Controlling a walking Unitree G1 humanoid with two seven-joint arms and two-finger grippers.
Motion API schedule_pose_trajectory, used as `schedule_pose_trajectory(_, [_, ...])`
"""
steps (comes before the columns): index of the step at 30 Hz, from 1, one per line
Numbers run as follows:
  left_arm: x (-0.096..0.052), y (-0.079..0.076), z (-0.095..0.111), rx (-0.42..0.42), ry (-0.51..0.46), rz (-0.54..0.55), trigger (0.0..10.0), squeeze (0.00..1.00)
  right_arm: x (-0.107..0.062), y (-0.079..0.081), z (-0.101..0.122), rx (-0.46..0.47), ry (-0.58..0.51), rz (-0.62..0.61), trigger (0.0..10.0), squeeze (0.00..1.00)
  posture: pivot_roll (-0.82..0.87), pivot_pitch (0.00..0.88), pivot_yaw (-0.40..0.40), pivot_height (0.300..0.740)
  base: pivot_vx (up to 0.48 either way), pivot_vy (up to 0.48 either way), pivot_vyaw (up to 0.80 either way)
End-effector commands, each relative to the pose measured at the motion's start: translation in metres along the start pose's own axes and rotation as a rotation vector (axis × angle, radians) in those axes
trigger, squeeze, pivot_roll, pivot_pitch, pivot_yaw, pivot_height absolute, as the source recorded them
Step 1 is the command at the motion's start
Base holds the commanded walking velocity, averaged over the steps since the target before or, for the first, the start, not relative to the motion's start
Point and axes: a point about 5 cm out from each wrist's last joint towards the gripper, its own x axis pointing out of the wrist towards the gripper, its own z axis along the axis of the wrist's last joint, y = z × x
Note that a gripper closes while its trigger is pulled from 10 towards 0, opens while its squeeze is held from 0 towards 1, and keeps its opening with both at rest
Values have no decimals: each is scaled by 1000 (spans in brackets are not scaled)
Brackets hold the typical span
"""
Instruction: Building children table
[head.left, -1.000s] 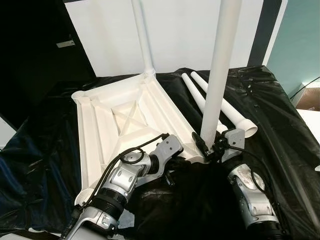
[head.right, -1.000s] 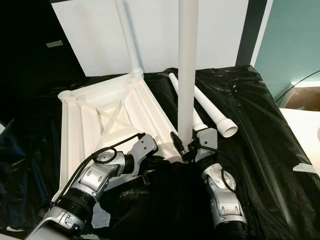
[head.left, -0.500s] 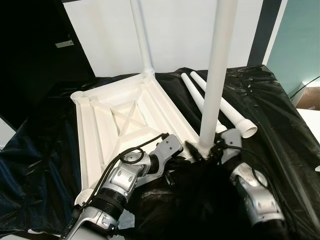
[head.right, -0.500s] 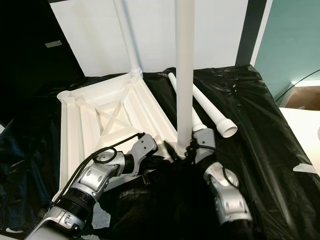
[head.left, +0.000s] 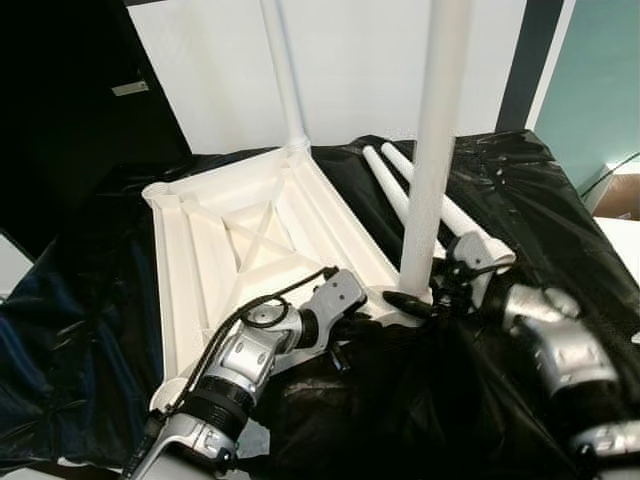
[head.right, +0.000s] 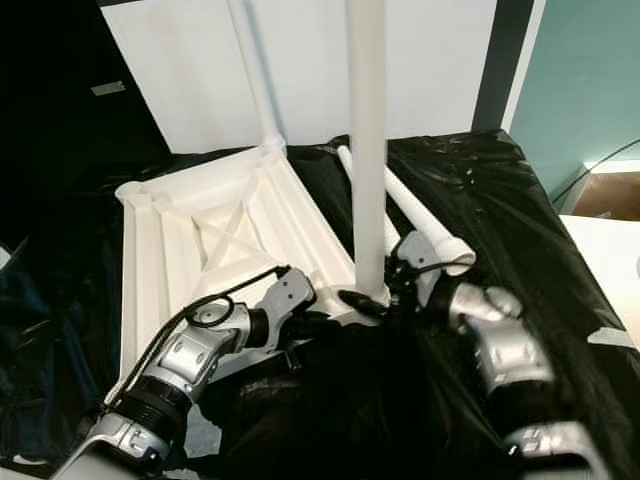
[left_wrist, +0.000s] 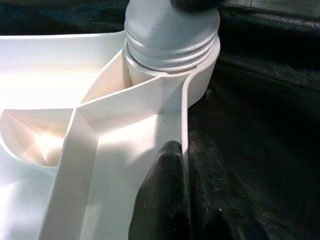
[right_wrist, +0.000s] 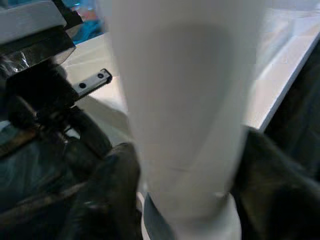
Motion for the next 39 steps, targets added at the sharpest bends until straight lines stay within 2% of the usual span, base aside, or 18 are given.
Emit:
schedule_pose_trajectory(1, [0, -8, -42, -154, 98, 27, 10000, 0, 9, 17, -7, 44, 13, 185, 0, 0, -11, 0, 69, 740, 0, 0, 0])
schedule_pose_trajectory(12, [0, -9, -44, -158, 99, 26, 10000, 0, 5, 20, -13, 101, 14, 195, 0, 0, -18, 0, 78, 740, 0, 0, 0])
schedule_pose_trajectory(13, [0, -9, -43, -157, 98, 26, 10000, 0, 15, 26, -12, 98, -51, 91, 0, 0, -20, 0, 77, 740, 0, 0, 0])
schedule_pose_trajectory(14, [1, -9, -42, -156, 98, 25, 10000, 0, 26, 29, -12, 112, -120, -79, 0, 0, -22, 0, 77, 740, 0, 0, 0])
schedule_pose_trajectory(15, [1, -9, -42, -156, 98, 25, 10000, 0, 26, 29, -12, 112, -120, -79, 0, 0, -22, 0, 77, 740, 0, 0, 0])
schedule_pose_trajectory(17, [2, -9, -41, -154, 97, 21, 10000, 0, 37, 36, -9, 163, -252, -449, 0, 0, -22, 0, 78, 740, 0, 0, 0])
schedule_pose_trajectory(19, [2, -10, -41, -153, 98, 17, 10000, 0, 36, 41, -7, 183, -310, -671, 0, 0, -24, 0, 83, 740, 0, 0, 0])
schedule_pose_trajectory(20, [2, -10, -41, -153, 98, 17, 10000, 0, 36, 41, -7, 183, -310, -671, 0, 0, -24, 0, 83, 740, 0, 0, 0])
schedule_pose_trajectory(21, [2, -10, -41, -152, 99, 15, 10000, 0, 34, 41, -5, 183, -333, -781, 0, 0, -22, 0, 83, 740, 0, 0, 0])
schedule_pose_trajectory(22, [2, -10, -41, -152, 99, 15, 10000, 0, 32, 40, -4, 182, -341, -819, 0, 0, -22, 0, 83, 740, 0, 0, 0])
schedule_pose_trajectory(30, [3, -10, -40, -153, 95, 16, 10000, 0, 31, 40, -3, 181, -330, -890, 0, 0, -21, 0, 74, 740, 0, 0, 0])
schedule_pose_trajectory(31, [3, -11, -40, -155, 93, 15, 10000, 0, 35, 42, -5, 184, -303, -857, 4745, 0, -23, 0, 72, 740, 0, 0, 0])
schedule_pose_trajectory(32, [4, -11, -41, -156, 93, 15, 10000, 0, 40, 45, -7, 200, -289, -772, 10000, 1000, -25, 0, 72, 740, 0, 0, 0])
schedule_pose_trajectory(33, [4, -11, -41, -156, 93, 15, 10000, 0, 40, 45, -7, 200, -289, -772, 10000, 1000, -25, 0, 72, 740, 0, 0, 0])
schedule_pose_trajectory(35, [4, -11, -41, -158, 92, 15, 10000, 0, 50, 53, -8, 196, -256, -618, 10000, 1000, -26, 0, 71, 740, 0, 0, 0])
schedule_pose_trajectory(37, [5, -11, -41, -158, 91, 15, 10000, 0, 52, 55, -8, 192, -250, -589, 10000, 1000, -26, 0, 71, 740, 0, 0, 0])
schedule_pose_trajectory(38, [5, -11, -41, -159, 90, 17, 10000, 0, 52, 52, -7, 173, -235, -538, 10000, 333, -26, 0, 65, 740, 0, 0, 0])
schedule_pose_trajectory(39, [5, -11, -41, -159, 90, 17, 10000, 0, 52, 52, -7, 173, -235, -538, 10000, 333, -26, 0, 65, 740, 0, 0, 0])
